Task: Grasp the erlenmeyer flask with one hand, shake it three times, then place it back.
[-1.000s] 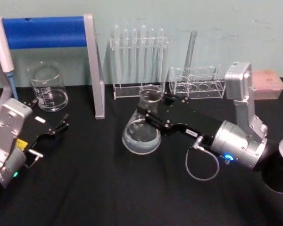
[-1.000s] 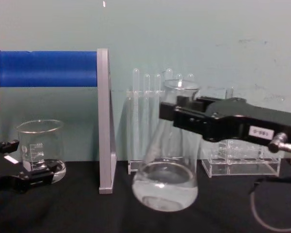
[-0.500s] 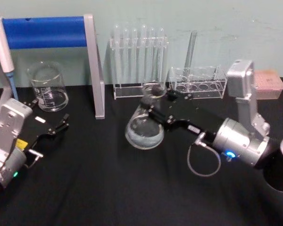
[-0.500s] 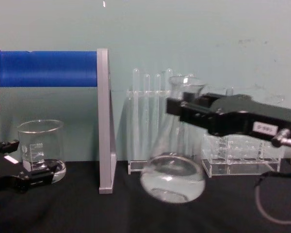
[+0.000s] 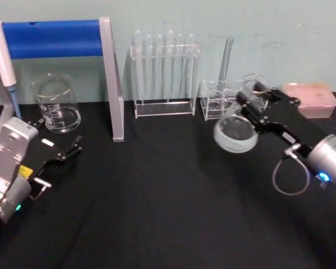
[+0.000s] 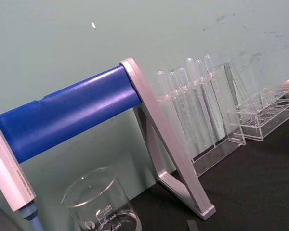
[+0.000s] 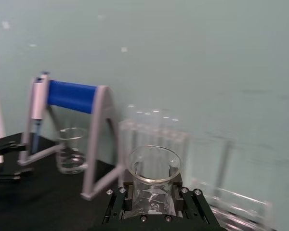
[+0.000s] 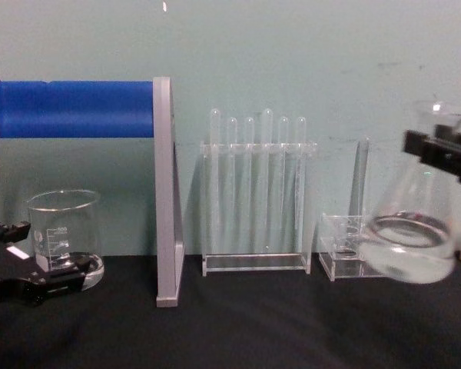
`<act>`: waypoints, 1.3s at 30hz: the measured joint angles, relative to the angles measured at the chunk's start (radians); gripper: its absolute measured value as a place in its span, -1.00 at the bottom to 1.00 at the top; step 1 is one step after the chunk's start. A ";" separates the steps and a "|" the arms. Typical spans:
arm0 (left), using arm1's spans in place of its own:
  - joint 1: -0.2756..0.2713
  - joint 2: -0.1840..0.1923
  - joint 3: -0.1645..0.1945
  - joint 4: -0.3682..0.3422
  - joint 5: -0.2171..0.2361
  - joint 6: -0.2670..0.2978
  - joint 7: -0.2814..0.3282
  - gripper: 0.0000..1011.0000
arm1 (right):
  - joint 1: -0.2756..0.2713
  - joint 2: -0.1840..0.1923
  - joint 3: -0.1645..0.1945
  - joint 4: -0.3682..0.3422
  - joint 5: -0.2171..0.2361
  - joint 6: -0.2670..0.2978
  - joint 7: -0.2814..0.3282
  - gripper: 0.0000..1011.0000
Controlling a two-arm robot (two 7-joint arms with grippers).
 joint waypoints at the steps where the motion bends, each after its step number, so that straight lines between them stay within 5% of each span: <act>1: 0.000 0.000 0.000 0.000 0.000 0.000 0.000 0.98 | -0.017 0.002 0.020 -0.011 -0.004 0.002 -0.019 -0.10; 8: 0.000 0.000 0.000 0.000 0.000 0.000 0.000 0.98 | -0.064 0.001 0.070 -0.047 -0.022 0.012 -0.058 -0.10; 16: 0.000 0.000 0.000 0.000 0.000 0.000 0.000 0.98 | -0.046 -0.016 0.058 -0.042 -0.041 0.025 -0.023 -0.10; 29: 0.000 0.000 0.000 0.000 0.000 0.000 0.000 0.98 | 0.075 -0.045 -0.116 0.032 -0.034 0.028 0.179 -0.10; 39: 0.000 0.000 0.000 0.000 0.000 0.000 0.000 0.98 | 0.124 -0.045 -0.181 0.066 -0.010 0.019 0.233 -0.10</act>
